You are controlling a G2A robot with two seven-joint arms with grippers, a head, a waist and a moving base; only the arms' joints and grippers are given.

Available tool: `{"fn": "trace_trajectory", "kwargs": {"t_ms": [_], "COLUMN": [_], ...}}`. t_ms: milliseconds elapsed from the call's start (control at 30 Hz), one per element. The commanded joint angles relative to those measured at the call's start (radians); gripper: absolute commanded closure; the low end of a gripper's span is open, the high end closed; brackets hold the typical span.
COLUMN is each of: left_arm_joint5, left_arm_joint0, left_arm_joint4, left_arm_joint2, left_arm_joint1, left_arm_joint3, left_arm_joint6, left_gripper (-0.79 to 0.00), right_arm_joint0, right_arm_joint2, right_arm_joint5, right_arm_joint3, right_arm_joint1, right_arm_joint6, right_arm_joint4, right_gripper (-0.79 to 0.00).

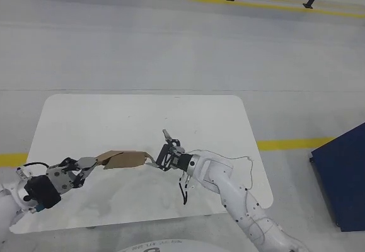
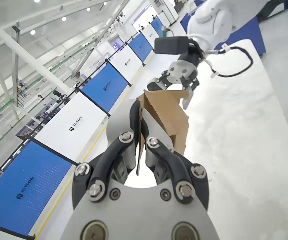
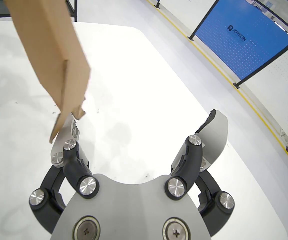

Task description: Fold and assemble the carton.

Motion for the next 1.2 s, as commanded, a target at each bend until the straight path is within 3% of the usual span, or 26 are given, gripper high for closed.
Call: {"fn": "trace_trajectory", "kwargs": {"t_ms": [0, 233, 400, 600, 767, 900, 933, 1000, 1100, 1167], "left_arm_joint5": [-0.001, 0.109, 0.126, 0.092, 0.068, 0.064, 0.064, 0.064, 0.064, 0.064], "left_arm_joint0": [-0.009, 0.007, 0.034, 0.022, 0.004, 0.005, 0.006, 0.01, 0.015, 0.016], "left_arm_joint4": [-0.02, 0.08, 0.175, 0.271, 0.305, 0.322, 0.327, 0.334, 0.348, 0.352], "left_arm_joint2": [0.005, 0.006, 0.051, 0.134, 0.17, 0.179, 0.179, 0.178, 0.177, 0.177], "left_arm_joint1": [-0.002, -0.002, -0.002, -0.005, -0.006, -0.004, -0.003, -0.001, 0.002, 0.004], "left_arm_joint3": [-0.002, -0.063, -0.144, -0.188, -0.201, -0.214, -0.217, -0.222, -0.227, -0.228], "left_arm_joint6": [-0.009, -0.135, -0.204, -0.274, -0.293, -0.294, -0.296, -0.294, -0.291, -0.287], "left_gripper": [0.0, 0.0, 0.0, 0.0, 0.0, 0.0, 0.0, 0.0, 0.0, 0.0], "right_arm_joint0": [-0.025, -0.144, -0.159, -0.119, -0.088, -0.054, -0.046, -0.036, -0.03, -0.028], "right_arm_joint2": [0.027, 0.121, 0.114, 0.032, -0.009, -0.036, -0.041, -0.049, -0.055, -0.057], "right_arm_joint5": [-0.043, -0.121, -0.131, -0.053, -0.063, -0.07, -0.07, -0.069, -0.065, -0.064], "right_arm_joint3": [-0.013, -0.101, -0.116, -0.088, -0.068, -0.05, -0.047, -0.043, -0.041, -0.04], "right_arm_joint1": [0.01, 0.043, 0.053, 0.046, 0.043, 0.037, 0.036, 0.034, 0.034, 0.034], "right_arm_joint6": [-0.033, -0.173, -0.257, -0.25, -0.201, -0.132, -0.119, -0.102, -0.084, -0.065], "right_arm_joint4": [-0.011, -0.075, -0.144, -0.221, -0.22, -0.19, -0.182, -0.169, -0.16, -0.155], "right_gripper": [-0.785, -0.785, -0.785, -0.785, -0.785, -0.693, -0.622, -0.388, -0.274, -0.117]}}
